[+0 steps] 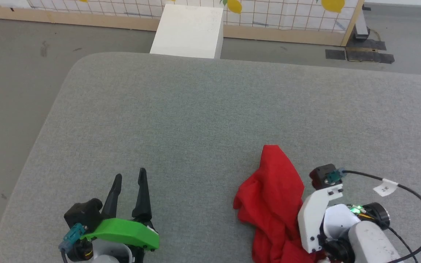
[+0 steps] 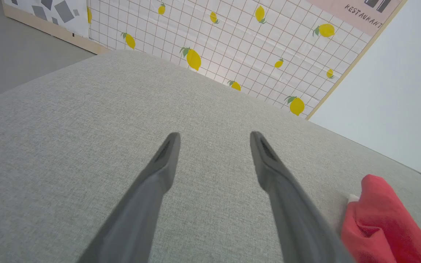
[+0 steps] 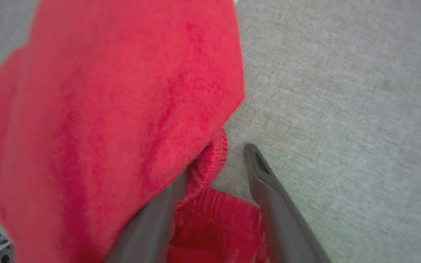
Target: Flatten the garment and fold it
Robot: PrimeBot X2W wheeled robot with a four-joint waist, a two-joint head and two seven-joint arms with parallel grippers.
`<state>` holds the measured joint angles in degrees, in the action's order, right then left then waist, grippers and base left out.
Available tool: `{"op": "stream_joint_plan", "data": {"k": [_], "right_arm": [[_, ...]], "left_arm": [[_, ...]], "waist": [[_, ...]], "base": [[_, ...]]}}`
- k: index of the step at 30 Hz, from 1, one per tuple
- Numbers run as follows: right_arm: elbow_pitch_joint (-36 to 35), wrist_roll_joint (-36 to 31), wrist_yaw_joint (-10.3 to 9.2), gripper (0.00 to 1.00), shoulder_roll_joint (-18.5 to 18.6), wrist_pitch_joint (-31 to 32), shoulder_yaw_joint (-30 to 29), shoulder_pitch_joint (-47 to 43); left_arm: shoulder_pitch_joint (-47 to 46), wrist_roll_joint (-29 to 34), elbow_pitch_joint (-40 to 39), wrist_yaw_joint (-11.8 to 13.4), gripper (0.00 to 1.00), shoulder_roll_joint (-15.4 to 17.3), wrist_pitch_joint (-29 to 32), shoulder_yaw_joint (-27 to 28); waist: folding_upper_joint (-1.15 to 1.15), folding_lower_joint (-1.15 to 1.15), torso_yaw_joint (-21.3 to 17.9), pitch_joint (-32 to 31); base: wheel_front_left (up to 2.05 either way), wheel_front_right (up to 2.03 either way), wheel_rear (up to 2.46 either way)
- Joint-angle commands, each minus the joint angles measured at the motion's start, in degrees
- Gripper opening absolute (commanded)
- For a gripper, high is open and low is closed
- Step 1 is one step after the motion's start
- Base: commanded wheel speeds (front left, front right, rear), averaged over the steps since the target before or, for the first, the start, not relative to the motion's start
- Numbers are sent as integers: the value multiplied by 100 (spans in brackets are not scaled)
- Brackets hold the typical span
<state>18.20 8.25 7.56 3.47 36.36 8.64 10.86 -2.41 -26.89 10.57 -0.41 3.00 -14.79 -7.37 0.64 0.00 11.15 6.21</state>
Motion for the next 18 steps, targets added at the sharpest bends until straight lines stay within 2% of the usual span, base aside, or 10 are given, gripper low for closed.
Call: {"op": "stream_joint_plan", "data": {"k": [1, 4, 10, 12, 13, 14, 17, 18], "right_arm": [[34, 84, -8, 0, 33, -113, -132, 77], [-133, 124, -8, 0, 76, -372, -662, 217], [-328, -146, -8, 0, 222, -544, -2264, 304], [-313, -329, -8, 0, 278, -537, -2842, 257], [-292, -494, -8, 0, 280, -558, -3438, 212], [-283, -636, -8, 0, 278, -590, -3744, 181], [-161, -896, -8, 2, 196, -553, -4290, 111], [-120, -929, -8, 100, 159, -531, -4347, 83]], "left_arm": [[-94, -30, -6, 24, 100, -13, -20, 13], [-94, -17, -2, 29, 100, -13, -20, 24], [-83, 14, 0, 22, 100, -13, -20, 22], [-81, 20, 4, 21, 100, -13, -21, 13], [-83, 22, 14, 16, 100, -13, -21, 4], [-82, 25, 19, 12, 100, -13, -21, 3], [-62, 44, 22, -1, 100, -13, -21, 14], [-47, 48, 35, -9, 100, -13, -21, 17]], "waist": [[-64, 0, -16, -16], [-64, 0, -55, -46], [-64, 0, -143, -121], [-64, 0, -158, -139], [-64, 0, -167, -153], [-64, 0, -172, -163], [-64, 0, -205, -189], [-64, 0, -223, -202]], "base": [[0, 0, 0], [0, 0, 0], [0, 0, 0], [0, 0, 0], [0, 0, 0], [0, 0, 0], [0, 0, 0], [0, 0, 0]]}}
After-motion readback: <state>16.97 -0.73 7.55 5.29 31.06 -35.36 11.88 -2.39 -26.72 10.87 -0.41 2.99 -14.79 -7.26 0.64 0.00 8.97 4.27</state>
